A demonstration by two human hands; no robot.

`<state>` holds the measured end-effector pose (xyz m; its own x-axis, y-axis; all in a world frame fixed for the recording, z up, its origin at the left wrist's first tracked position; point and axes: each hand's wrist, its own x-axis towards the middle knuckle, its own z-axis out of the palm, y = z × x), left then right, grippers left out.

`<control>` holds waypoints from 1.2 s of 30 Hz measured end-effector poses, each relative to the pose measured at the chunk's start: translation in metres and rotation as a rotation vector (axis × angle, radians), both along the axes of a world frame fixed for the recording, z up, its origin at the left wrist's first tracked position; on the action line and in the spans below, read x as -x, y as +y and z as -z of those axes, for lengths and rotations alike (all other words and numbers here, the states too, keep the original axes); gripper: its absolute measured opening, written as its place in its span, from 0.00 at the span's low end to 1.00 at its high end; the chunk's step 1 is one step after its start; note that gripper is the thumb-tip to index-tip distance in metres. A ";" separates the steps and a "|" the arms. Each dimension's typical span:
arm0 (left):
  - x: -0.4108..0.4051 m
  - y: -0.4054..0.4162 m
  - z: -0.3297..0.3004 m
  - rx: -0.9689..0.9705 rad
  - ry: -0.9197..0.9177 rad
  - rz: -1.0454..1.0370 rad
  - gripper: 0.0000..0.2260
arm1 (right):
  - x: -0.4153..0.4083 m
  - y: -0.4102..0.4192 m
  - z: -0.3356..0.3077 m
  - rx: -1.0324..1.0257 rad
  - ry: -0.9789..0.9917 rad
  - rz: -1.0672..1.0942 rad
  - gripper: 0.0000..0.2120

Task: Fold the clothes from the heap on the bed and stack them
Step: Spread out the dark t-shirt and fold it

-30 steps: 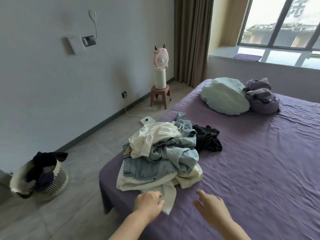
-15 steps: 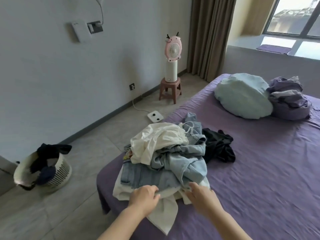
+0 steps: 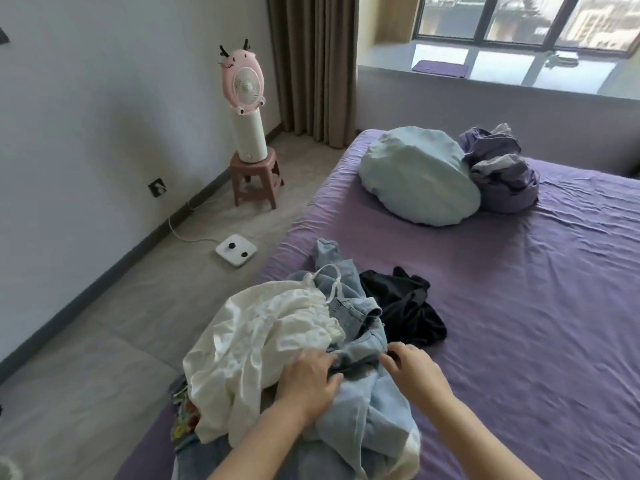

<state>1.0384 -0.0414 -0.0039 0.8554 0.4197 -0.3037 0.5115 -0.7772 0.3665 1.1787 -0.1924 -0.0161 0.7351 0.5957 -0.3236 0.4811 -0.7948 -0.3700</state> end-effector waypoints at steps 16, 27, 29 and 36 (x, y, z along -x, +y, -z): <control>-0.115 0.005 0.163 -0.092 0.347 0.065 0.27 | -0.129 0.041 0.140 -0.017 0.182 0.446 0.32; -0.104 -0.004 0.149 -0.057 0.297 0.024 0.26 | -0.115 0.041 0.138 -0.363 0.077 0.378 0.27; -0.101 -0.013 0.134 -0.016 0.241 -0.007 0.26 | -0.108 0.034 0.117 -0.410 0.051 0.332 0.25; -0.104 -0.059 0.042 0.305 -0.336 -0.116 0.28 | -0.084 -0.005 0.005 -0.648 -0.070 0.285 0.18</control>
